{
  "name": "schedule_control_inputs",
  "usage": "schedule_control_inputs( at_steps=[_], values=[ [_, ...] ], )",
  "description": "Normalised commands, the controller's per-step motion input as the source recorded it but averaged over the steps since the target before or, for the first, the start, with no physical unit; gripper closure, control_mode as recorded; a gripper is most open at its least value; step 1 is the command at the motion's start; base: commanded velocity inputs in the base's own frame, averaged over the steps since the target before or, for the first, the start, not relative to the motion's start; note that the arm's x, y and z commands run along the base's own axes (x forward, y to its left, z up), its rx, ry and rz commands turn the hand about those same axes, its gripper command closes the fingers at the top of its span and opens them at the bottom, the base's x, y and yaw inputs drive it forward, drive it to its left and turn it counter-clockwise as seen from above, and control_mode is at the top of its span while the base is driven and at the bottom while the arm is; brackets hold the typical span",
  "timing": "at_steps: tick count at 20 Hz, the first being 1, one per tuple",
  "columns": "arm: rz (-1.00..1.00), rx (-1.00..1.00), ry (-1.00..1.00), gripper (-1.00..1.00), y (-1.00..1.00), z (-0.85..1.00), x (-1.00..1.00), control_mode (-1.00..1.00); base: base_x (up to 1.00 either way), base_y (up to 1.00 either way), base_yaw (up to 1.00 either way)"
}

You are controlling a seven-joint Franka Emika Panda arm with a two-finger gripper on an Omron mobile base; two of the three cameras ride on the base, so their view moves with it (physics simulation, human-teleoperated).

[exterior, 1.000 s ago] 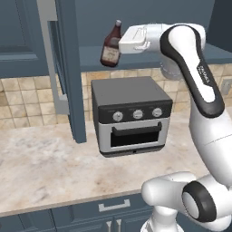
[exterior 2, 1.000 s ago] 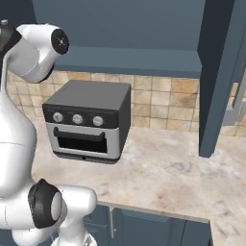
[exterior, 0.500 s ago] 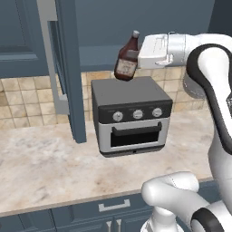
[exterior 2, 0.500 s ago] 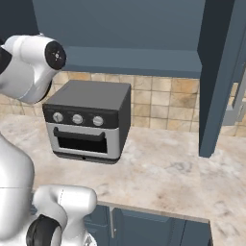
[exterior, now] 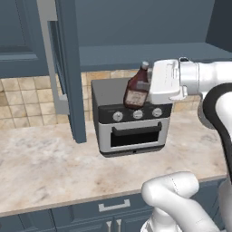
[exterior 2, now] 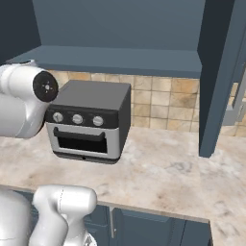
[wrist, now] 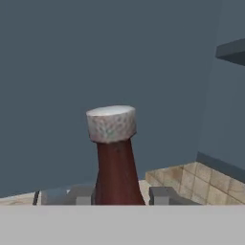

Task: Collect the paprika, ketchup, and shaker from the cabinet and place them next to the stove.

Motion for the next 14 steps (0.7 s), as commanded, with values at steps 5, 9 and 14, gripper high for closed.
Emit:
schedule_control_inputs(
  at_steps=[5, 9, 14],
  values=[
    [0.00, -0.01, 0.00, 1.00, 0.00, -0.31, -0.34, 1.00, -0.25, 0.00, 0.00],
    [0.00, 0.00, 0.00, 1.00, 0.00, 0.00, 0.00, 1.00, -0.77, -0.03, 0.00],
    [0.00, 0.00, 0.00, 1.00, 0.00, 0.00, 0.00, 1.00, -0.89, 0.00, -0.03]
  ],
)
